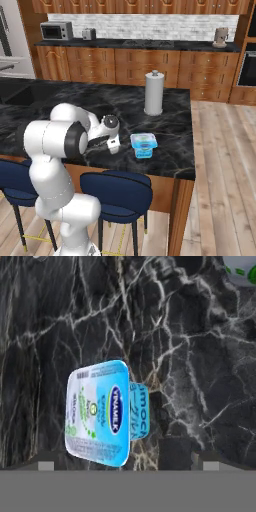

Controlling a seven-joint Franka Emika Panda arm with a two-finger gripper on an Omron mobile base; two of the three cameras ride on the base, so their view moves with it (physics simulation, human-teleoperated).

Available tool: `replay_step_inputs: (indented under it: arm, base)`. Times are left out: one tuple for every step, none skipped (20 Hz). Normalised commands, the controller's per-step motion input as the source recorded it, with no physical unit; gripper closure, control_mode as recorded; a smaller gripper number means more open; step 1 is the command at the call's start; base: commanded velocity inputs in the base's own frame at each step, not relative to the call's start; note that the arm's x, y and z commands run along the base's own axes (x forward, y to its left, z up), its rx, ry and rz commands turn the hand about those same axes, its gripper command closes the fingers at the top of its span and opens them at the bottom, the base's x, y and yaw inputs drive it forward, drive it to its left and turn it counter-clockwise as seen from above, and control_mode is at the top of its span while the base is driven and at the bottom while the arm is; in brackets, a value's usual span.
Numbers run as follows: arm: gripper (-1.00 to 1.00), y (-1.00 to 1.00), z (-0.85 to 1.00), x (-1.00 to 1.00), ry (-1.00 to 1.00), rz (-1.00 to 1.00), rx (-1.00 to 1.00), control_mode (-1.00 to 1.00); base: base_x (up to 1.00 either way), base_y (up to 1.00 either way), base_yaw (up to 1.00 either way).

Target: Stack the yogurt containers by placing the smaller containers on top of the larger containers.

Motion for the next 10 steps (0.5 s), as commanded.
replay_step_inputs:
  arm:
    - [-1.0,-0.14,-0.12,0.06,0.0,0.01,0.03,-1.0]
    - [-1.0,-0.14,-0.11,0.03,-0.01,0.0,0.03,-1.0]
    - [-1.0,-0.14,-0.12,0.04,-0.01,0.0,0.03,-1.0]
    - [-1.0,-0.1,-0.11,0.06,-0.01,0.01,0.02,-1.0]
    - [-1.0,-0.11,-0.11,0.09,0.0,0.0,0.03,-1.0]
    - [-1.0,-0.11,-0.11,0.06,0.0,0.0,0.03,-1.0]
    - [-1.0,-0.09,-0.13,0.09,0.0,0.0,0.02,-1.0]
    - [-1.0,-0.03,-0.11,0.09,0.0,0.0,0.01,-1.0]
    - [-1.0,0.0,-0.1,0.11,0.0,0.0,0.0,-1.0]
    - [-1.0,0.0,-0.08,0.17,0.0,0.0,0.0,-1.0]
  base:
    - [0.0,0.0,0.0]
    - [0.0,0.0,0.0]
    - [0.0,0.0,0.0]
    - [0.0,0.0,0.0]
    - [0.0,0.0,0.0]
    - [0.0,0.0,0.0]
    - [0.0,0.0,0.0]
    - [0.0,0.0,0.0]
    - [0.0,0.0,0.0]
    - [0.0,0.0,0.0]
